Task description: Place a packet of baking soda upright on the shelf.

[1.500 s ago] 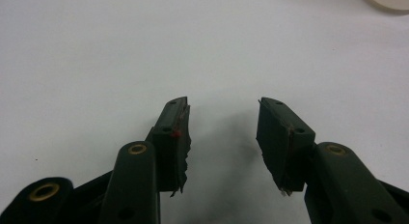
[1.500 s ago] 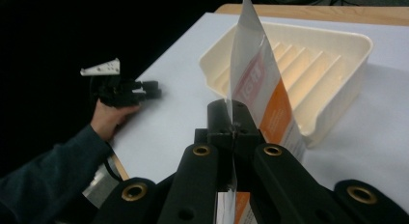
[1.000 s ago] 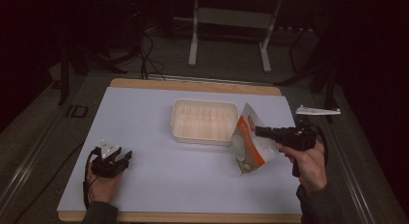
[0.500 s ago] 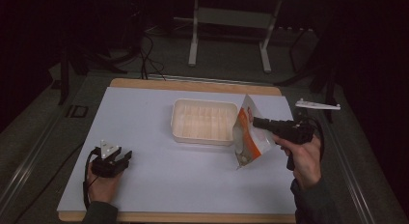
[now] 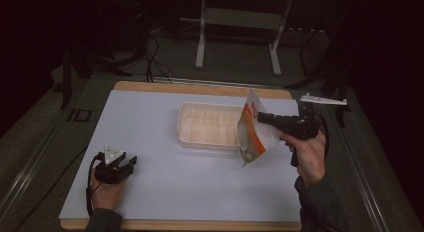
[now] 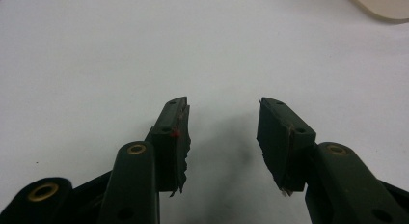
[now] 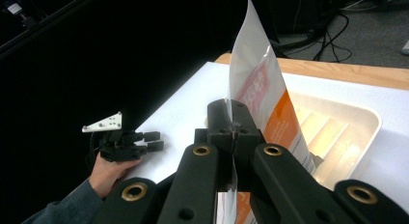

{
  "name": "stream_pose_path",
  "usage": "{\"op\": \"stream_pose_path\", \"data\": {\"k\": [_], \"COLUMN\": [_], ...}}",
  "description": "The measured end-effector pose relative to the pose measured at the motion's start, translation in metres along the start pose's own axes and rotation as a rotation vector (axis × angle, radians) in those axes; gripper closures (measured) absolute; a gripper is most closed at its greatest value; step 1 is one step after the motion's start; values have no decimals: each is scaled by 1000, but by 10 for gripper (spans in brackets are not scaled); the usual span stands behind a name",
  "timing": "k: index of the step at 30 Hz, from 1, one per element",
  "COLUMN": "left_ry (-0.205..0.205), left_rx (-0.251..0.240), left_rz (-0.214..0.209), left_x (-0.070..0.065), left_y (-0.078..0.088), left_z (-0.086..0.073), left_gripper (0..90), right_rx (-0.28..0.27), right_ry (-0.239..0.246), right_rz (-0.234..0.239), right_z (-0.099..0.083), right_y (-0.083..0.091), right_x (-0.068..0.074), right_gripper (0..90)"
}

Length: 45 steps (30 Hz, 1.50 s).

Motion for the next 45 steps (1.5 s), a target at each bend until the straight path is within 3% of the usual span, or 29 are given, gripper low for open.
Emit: {"op": "stream_pose_path", "data": {"k": [18, 27, 36, 45], "left_ry": [3, 9, 11, 15], "left_rx": [-1, -3, -4, -5], "left_rz": [-3, -6, -8, -11], "left_x": [0, 1, 1, 1], "left_y": [0, 0, 0, 0], "left_z": [0, 0, 0, 0], "left_gripper": [541, 541, 541, 541], "right_rx": [-55, -69, -56, -86], "right_ry": [32, 16, 33, 0], "right_rz": [-48, -79, -130, -192], "right_z": [22, 30, 34, 34], "right_y": [-16, -30, -47, -61], "right_x": [-6, -13, -16, -28], "right_gripper": [900, 900, 900, 900]}}
Point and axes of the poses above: each handheld gripper's, and its own axes: y roughly backward along the jaws, z roughly out of its top, x roughly to its left, the point moved 4 cm from there along -y, roughly forward along the jaws, and after that the axes turned 7 degrees about z, right-handed, at the moved point
